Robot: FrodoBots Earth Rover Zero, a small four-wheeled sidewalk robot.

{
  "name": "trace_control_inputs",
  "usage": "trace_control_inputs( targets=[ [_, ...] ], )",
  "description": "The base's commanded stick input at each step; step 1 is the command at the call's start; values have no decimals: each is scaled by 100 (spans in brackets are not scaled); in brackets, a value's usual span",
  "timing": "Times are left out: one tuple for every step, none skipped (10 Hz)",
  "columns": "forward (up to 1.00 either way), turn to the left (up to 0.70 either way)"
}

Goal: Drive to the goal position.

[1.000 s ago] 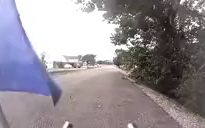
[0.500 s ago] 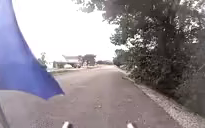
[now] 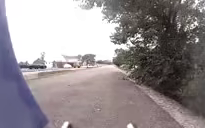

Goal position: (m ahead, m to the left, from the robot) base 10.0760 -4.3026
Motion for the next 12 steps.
trace_control_inputs(
  targets=[
    [45,0],
    [45,0],
    [45,0],
    [45,0],
    [45,0],
    [45,0],
    [45,0],
    [45,0],
    [45,0],
    [45,0],
    [45,0],
    [45,0]
  ],
)
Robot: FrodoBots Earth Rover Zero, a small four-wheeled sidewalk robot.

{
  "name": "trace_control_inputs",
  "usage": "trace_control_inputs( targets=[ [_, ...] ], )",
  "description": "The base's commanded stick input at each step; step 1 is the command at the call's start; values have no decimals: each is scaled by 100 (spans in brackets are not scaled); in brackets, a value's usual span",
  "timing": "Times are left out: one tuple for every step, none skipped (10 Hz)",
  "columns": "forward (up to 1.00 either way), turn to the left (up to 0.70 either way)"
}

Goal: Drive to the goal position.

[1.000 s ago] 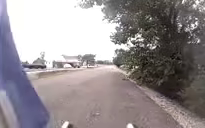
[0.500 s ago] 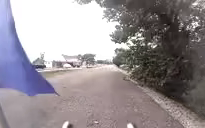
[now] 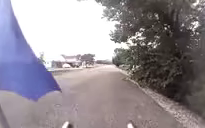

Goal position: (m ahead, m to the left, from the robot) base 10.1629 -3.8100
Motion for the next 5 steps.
trace_control_inputs(
  targets=[
    [45,0],
    [45,0],
    [45,0],
    [45,0],
    [45,0]
  ],
)
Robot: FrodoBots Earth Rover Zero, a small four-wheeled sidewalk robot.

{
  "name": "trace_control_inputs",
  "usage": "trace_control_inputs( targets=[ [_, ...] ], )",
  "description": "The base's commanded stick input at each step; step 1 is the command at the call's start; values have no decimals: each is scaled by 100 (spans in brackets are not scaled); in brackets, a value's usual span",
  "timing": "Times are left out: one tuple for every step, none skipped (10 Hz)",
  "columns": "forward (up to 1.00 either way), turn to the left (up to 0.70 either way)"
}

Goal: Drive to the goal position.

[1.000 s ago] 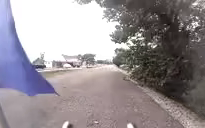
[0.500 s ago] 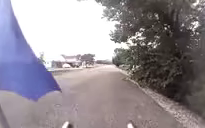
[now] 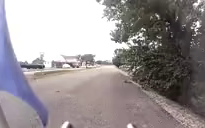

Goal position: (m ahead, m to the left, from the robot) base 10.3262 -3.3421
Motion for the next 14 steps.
trace_control_inputs(
  targets=[
    [45,0],
    [45,0],
    [45,0],
    [45,0],
    [45,0],
    [45,0],
    [45,0],
    [45,0],
    [45,0],
    [45,0],
    [45,0],
    [45,0],
    [45,0],
    [45,0]
  ],
)
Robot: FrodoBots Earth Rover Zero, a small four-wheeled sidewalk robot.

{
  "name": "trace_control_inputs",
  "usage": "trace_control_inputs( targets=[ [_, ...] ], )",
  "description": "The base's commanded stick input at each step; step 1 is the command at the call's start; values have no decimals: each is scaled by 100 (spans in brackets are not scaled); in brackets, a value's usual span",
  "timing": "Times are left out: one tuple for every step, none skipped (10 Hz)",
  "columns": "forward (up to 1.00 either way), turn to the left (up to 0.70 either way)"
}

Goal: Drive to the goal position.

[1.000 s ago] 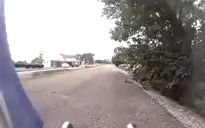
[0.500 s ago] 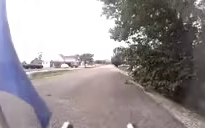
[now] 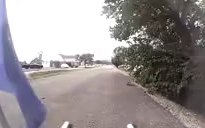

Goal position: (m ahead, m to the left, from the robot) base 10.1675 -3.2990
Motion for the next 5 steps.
trace_control_inputs(
  targets=[
    [45,0],
    [45,0],
    [45,0],
    [45,0],
    [45,-5]
  ],
)
